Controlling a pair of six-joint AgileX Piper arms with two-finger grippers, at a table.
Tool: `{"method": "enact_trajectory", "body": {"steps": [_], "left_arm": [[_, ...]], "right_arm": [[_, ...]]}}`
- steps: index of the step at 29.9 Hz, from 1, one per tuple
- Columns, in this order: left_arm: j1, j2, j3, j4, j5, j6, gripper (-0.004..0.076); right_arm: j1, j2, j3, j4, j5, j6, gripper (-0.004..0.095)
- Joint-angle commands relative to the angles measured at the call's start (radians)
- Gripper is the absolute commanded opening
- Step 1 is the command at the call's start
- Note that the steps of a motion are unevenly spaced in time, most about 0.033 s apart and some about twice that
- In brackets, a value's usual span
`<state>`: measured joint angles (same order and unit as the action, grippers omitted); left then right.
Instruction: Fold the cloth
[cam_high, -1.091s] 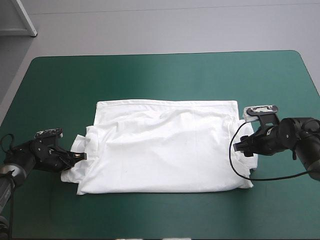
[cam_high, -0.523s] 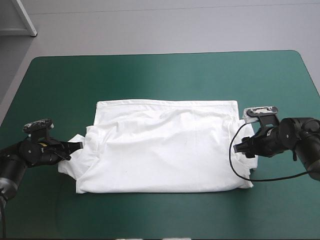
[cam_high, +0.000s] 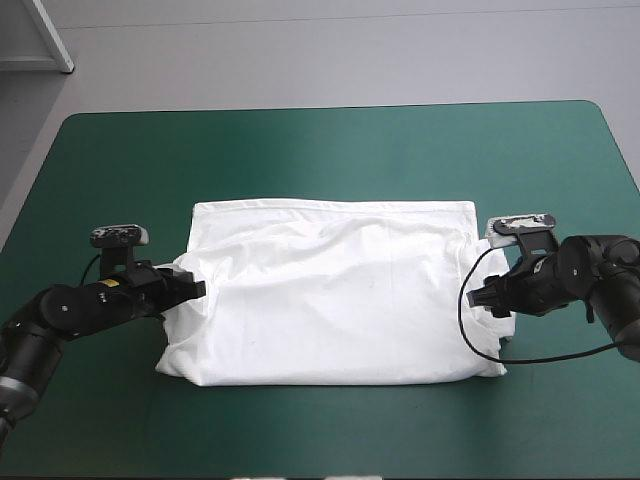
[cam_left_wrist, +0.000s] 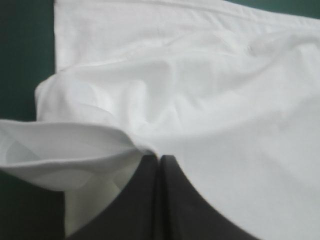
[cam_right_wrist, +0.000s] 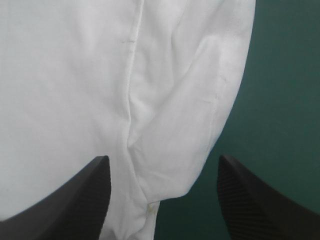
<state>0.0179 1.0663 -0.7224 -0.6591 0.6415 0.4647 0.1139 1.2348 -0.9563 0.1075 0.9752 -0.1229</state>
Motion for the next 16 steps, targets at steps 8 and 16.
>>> {"method": "enact_trajectory", "body": {"steps": [8, 16], "left_arm": [[-0.265, 0.231, -0.032, -0.039, -0.093, 0.060, -0.0008], [-0.330, 0.285, -0.036, -0.021, -0.087, 0.060, 0.0316]], "right_arm": [[-0.002, -0.026, -0.033, 0.004, -0.024, -0.002, 0.0579], [-0.002, -0.026, -0.033, -0.027, -0.039, 0.015, 0.0579]]}}
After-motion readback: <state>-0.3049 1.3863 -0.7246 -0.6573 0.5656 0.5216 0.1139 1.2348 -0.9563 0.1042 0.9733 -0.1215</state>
